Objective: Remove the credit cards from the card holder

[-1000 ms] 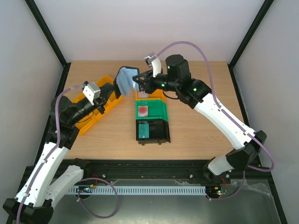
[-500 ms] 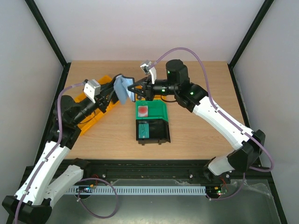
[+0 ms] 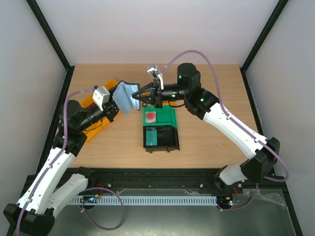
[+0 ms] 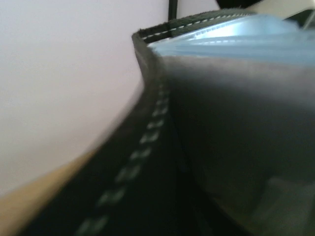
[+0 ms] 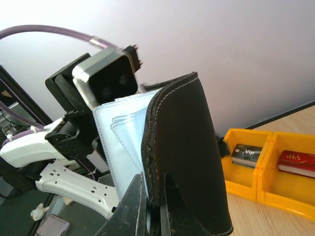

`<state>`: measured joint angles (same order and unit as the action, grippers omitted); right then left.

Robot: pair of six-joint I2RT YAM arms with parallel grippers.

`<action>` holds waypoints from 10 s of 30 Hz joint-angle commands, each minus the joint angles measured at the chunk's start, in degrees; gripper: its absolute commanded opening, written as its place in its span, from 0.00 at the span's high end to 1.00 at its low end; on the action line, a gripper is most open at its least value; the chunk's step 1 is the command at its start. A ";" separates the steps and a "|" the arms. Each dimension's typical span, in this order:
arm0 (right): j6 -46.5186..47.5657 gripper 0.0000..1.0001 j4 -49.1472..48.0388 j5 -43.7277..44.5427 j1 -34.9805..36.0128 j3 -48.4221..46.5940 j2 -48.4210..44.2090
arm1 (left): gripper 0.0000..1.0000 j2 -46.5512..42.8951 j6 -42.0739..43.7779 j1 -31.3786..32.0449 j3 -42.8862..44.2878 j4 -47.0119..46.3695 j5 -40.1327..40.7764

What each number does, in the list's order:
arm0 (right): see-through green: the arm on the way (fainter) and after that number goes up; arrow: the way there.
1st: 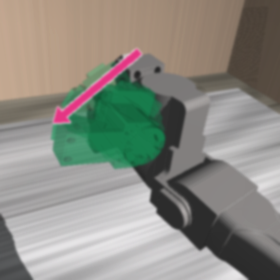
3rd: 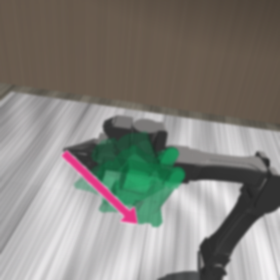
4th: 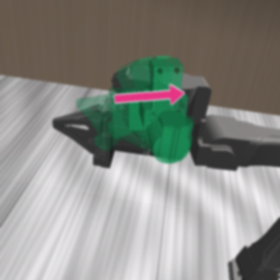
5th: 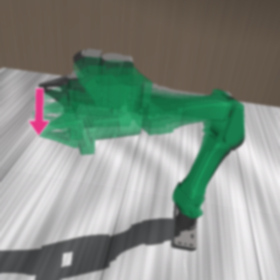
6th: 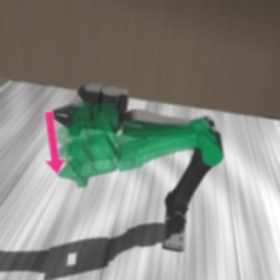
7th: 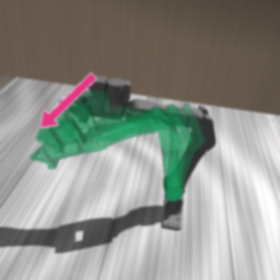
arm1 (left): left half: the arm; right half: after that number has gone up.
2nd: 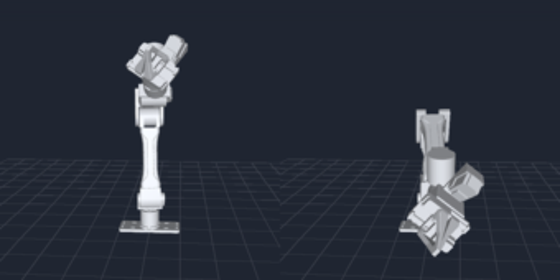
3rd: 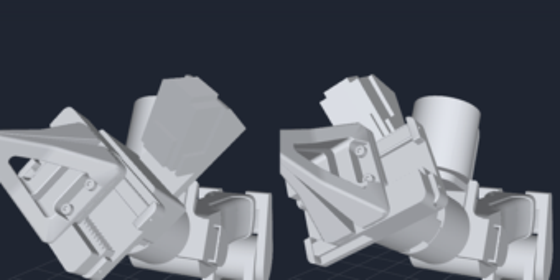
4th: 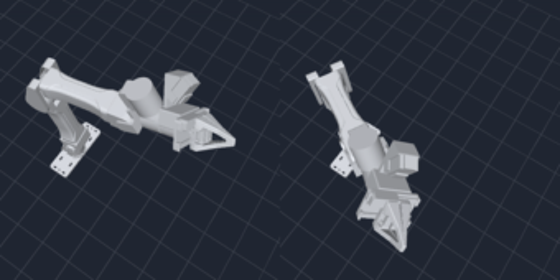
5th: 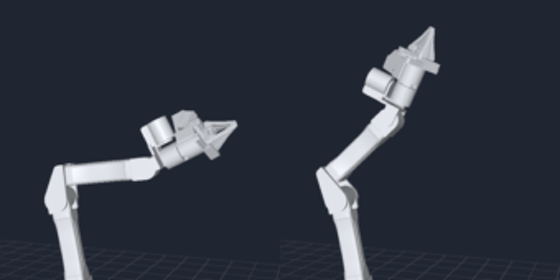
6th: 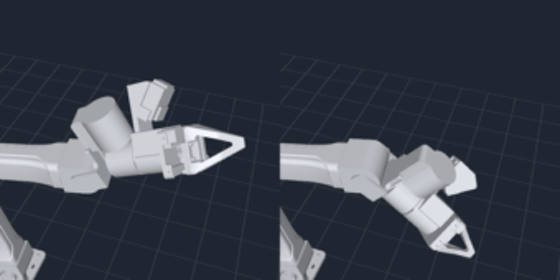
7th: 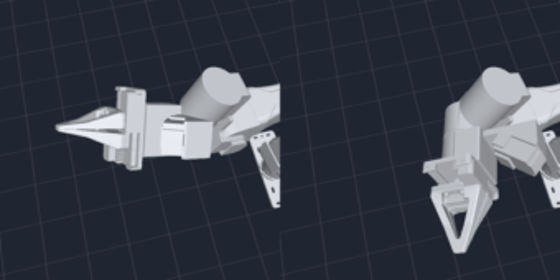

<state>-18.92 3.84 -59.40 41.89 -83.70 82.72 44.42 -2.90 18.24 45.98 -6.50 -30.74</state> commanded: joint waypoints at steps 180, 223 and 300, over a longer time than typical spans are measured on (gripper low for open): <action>17.78 0.18 3.87 17.13 -1.14 8.22 -12.22 | 0.98 2.77 3.51 -2.33 5.95 2.47 -32.11; 15.06 0.56 4.01 6.16 0.41 4.76 -7.38 | 0.98 3.60 1.18 -0.46 4.73 -1.27 -30.32; 1.48 0.98 32.26 69.65 8.13 -16.66 8.96 | 0.04 0.46 6.38 -3.33 -0.34 2.94 17.39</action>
<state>-13.37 27.33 -3.03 49.84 -93.12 86.67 46.61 1.58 15.64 43.53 -2.35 -10.72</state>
